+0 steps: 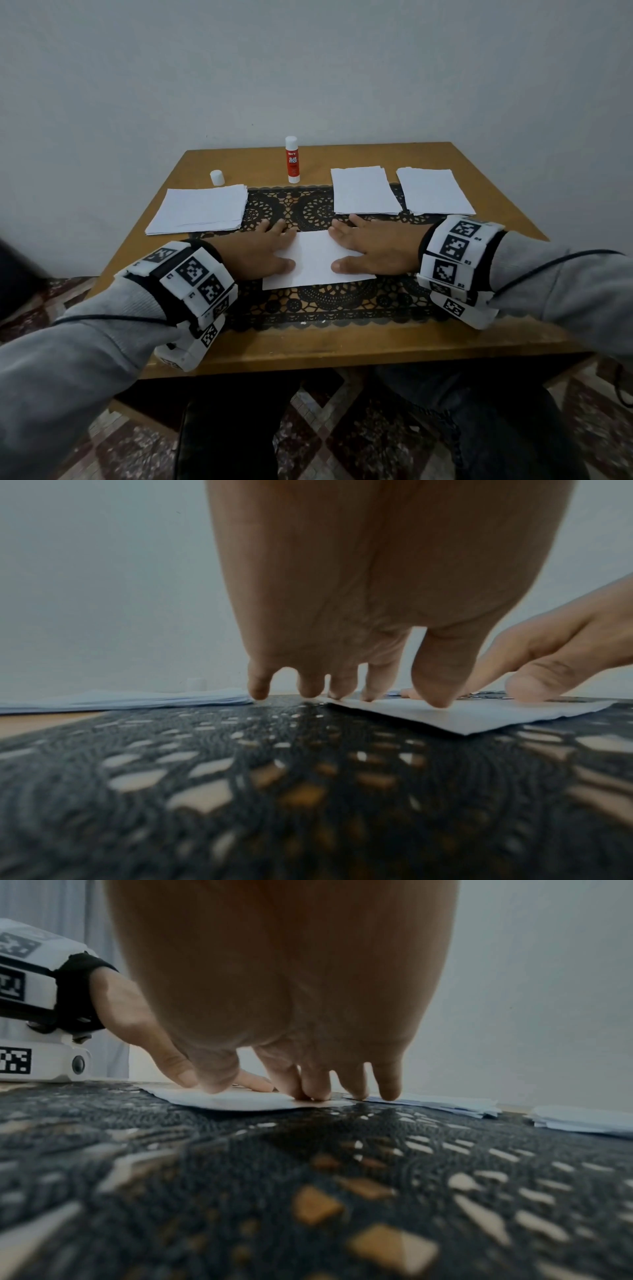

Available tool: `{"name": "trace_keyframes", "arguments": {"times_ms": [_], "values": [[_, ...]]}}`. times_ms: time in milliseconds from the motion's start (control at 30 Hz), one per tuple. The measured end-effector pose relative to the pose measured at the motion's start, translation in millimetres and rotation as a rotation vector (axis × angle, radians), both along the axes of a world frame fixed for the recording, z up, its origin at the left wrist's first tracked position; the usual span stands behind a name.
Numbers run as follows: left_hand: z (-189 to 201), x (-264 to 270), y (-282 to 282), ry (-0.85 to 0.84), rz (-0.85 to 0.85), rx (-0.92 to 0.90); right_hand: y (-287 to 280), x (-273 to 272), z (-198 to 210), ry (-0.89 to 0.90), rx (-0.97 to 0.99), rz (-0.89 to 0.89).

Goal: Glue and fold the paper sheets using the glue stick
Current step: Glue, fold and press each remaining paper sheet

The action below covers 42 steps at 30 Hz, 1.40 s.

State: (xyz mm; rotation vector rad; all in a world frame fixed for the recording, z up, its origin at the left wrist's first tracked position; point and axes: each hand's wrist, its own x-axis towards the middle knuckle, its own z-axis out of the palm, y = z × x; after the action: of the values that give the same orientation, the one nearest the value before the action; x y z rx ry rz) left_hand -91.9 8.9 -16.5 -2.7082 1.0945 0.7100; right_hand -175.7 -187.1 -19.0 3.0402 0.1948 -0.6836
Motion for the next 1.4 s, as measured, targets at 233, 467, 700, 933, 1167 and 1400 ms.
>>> {"name": "trace_keyframes", "arguments": {"times_ms": [233,467,700,933,1167,1400], "values": [[2.7,-5.7,-0.7,0.064,-0.098,0.0,0.7,2.0,-3.4,0.016,-0.012,0.068],[2.2,-6.7,-2.6,0.006,-0.087,0.028,7.6,-1.6,-0.4,-0.026,-0.028,0.082],[4.3,-8.1,-1.6,0.044,-0.084,-0.094,8.1,-0.9,2.2,-0.135,-0.062,0.071],[8.2,-10.8,-0.8,0.062,-0.137,-0.153,8.3,0.9,-1.3,-0.317,0.063,0.145],[1.5,-3.5,0.1,-0.055,-0.114,-0.137,2.0,4.7,-7.3,-0.3,-0.028,0.128],[0.9,-2.4,0.4,-0.086,-0.201,-0.238,2.7,4.3,-6.3,-0.328,0.02,0.182]]}}
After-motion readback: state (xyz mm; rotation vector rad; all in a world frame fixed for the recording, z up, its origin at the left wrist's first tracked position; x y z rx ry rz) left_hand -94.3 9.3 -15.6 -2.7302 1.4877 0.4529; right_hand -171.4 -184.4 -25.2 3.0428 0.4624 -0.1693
